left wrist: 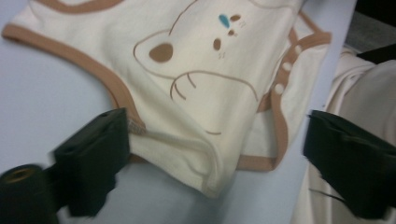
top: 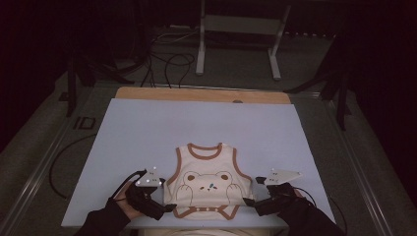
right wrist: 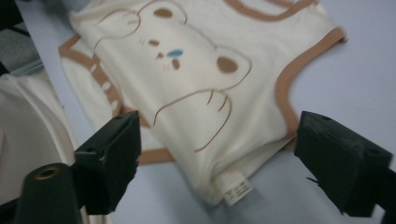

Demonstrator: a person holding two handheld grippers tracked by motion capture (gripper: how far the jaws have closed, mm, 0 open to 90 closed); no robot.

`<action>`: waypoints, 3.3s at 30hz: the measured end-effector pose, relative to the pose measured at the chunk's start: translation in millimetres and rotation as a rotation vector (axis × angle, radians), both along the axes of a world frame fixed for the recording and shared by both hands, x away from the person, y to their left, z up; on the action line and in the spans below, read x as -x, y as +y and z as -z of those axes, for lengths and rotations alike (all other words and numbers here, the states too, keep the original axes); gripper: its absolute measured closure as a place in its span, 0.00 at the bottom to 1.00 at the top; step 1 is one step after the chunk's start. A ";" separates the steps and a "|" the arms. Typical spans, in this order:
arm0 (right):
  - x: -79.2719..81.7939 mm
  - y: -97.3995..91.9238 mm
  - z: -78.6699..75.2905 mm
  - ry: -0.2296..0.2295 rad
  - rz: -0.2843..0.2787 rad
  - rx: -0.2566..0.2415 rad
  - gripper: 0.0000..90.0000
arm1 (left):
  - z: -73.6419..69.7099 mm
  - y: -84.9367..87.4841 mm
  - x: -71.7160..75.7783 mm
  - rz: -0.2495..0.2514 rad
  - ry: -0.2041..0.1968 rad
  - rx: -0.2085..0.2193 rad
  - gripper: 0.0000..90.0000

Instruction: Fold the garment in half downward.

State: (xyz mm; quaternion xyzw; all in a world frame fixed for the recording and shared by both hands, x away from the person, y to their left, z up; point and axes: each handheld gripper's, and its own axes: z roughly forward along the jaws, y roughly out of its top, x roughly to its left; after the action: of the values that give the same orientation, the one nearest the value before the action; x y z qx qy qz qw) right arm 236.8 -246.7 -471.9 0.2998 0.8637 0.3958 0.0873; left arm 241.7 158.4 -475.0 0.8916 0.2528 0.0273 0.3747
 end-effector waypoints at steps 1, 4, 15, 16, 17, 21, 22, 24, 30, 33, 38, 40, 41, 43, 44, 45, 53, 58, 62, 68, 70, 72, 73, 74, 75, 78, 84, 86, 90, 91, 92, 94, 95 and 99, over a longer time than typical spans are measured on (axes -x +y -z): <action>0.0 0.0 0.0 0.000 0.000 0.000 0.16 | 0.0 0.0 0.0 0.000 0.000 0.000 0.06; -5.6 -0.7 -10.0 -0.004 -0.003 -0.016 0.14 | -11.7 1.3 -3.1 0.026 -0.027 0.001 0.01; -21.8 5.9 -30.5 -0.057 -0.022 -0.026 0.11 | -32.9 4.6 -23.8 0.034 -0.072 0.021 0.00; -26.4 8.0 -34.6 -0.071 -0.027 -0.021 0.11 | -36.1 5.0 -28.5 0.033 -0.075 0.026 0.00; -26.4 8.0 -34.6 -0.071 -0.027 -0.021 0.11 | -36.1 5.0 -28.5 0.033 -0.075 0.026 0.00; -36.1 11.3 -42.6 -0.088 -0.042 -0.017 0.11 | -41.7 3.2 -35.9 0.040 -0.079 0.029 0.00; -41.7 13.1 -45.5 -0.091 -0.047 -0.018 0.11 | -43.9 2.1 -40.5 0.039 -0.082 0.021 0.00; -47.7 14.6 -47.6 -0.097 -0.052 -0.025 0.11 | -46.5 1.6 -44.5 0.043 -0.086 0.026 0.00; -63.4 20.5 -52.0 -0.110 -0.065 -0.025 0.11 | -51.9 1.2 -59.7 0.068 -0.077 0.040 0.00; -68.9 22.1 -53.2 -0.111 -0.068 -0.027 0.11 | -53.0 0.3 -64.5 0.071 -0.078 0.036 0.00; -85.7 28.6 -53.6 -0.106 -0.087 -0.029 0.11 | -52.6 -6.6 -77.4 0.091 -0.075 0.036 0.00; -91.6 30.9 -52.4 -0.097 -0.097 -0.027 0.11 | -51.2 -9.2 -82.0 0.092 -0.063 0.038 0.00; -93.7 31.6 -52.0 -0.098 -0.101 -0.026 0.11 | -51.2 -9.2 -82.0 0.092 -0.063 0.038 0.00; -97.0 33.1 -51.1 -0.093 -0.106 -0.026 0.11 | -49.4 -11.5 -86.9 0.093 -0.046 0.045 0.00; -102.9 35.2 -49.1 -0.087 -0.118 -0.018 0.11 | -47.4 -13.6 -91.7 0.093 -0.030 0.039 0.00; -102.9 35.2 -49.1 -0.087 -0.118 -0.018 0.11 | -47.4 -13.6 -91.7 0.093 -0.030 0.039 0.00; -125.7 41.2 -37.1 -0.053 -0.138 0.005 0.11 | -41.9 -16.8 -111.5 0.100 -0.063 0.052 0.00; -137.0 42.8 -27.6 -0.033 -0.131 0.002 0.11 | -29.9 -19.4 -128.6 0.123 -0.059 0.025 0.00; -145.1 42.0 -19.9 -0.031 -0.126 0.005 0.11 | -19.9 -19.7 -138.0 0.123 -0.050 0.019 0.00; -155.5 40.4 -8.7 -0.019 -0.121 0.001 0.12 | -2.7 -18.4 -152.4 0.097 -0.028 -0.011 0.00; -159.6 39.7 -5.2 -0.013 -0.116 0.003 0.12 | 2.3 -18.7 -155.4 0.094 -0.023 -0.020 0.00; -163.4 39.6 -1.5 -0.006 -0.108 0.007 0.12 | 6.6 -19.5 -157.8 0.085 -0.018 -0.025 0.01; -163.4 39.6 -1.5 -0.006 -0.108 0.007 0.12 | 6.6 -19.5 -157.8 0.085 -0.018 -0.025 0.01; -166.7 39.5 2.4 0.003 -0.098 0.006 0.12 | 10.7 -20.1 -160.2 0.084 -0.015 -0.038 0.02; -166.7 39.5 2.4 0.003 -0.098 0.006 0.12 | 10.7 -20.1 -160.2 0.084 -0.015 -0.038 0.03; -170.6 41.1 12.4 0.009 -0.099 0.024 0.12 | 19.2 -21.5 -163.2 0.080 -0.011 -0.057 0.06; -176.4 44.5 26.0 0.044 -0.097 0.055 0.12 | 28.9 -23.5 -167.0 0.064 -0.021 -0.066 0.13; -177.6 45.1 28.1 0.037 -0.101 0.081 0.16 | 31.3 -23.7 -168.4 0.060 -0.027 -0.074 0.13; -180.0 44.7 29.8 0.032 -0.101 0.094 0.21 | 34.7 -24.4 -170.3 0.050 -0.041 -0.083 0.18; -181.7 44.6 30.9 0.036 -0.101 0.095 0.25 | 35.6 -25.0 -170.9 0.046 -0.045 -0.083 0.23; -183.0 44.5 31.9 0.030 -0.100 0.097 0.26 | 36.0 -25.2 -171.3 0.046 -0.046 -0.083 0.25; -185.1 45.2 33.5 0.030 -0.104 0.119 0.34 | 38.4 -27.2 -172.0 0.043 -0.056 -0.094 0.32; -185.1 45.2 33.5 0.030 -0.104 0.119 0.34 | 38.4 -27.2 -172.0 0.043 -0.056 -0.094 0.33; -187.1 48.1 36.2 0.034 -0.098 0.140 0.40 | 42.0 -27.4 -173.0 0.040 -0.061 -0.111 0.42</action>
State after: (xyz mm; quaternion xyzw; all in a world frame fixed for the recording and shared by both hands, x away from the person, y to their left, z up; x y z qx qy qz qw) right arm 424.0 -198.6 -508.1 0.2568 0.9043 0.3329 0.0739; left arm 414.7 131.0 -517.1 0.9147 0.2213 0.0609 0.3327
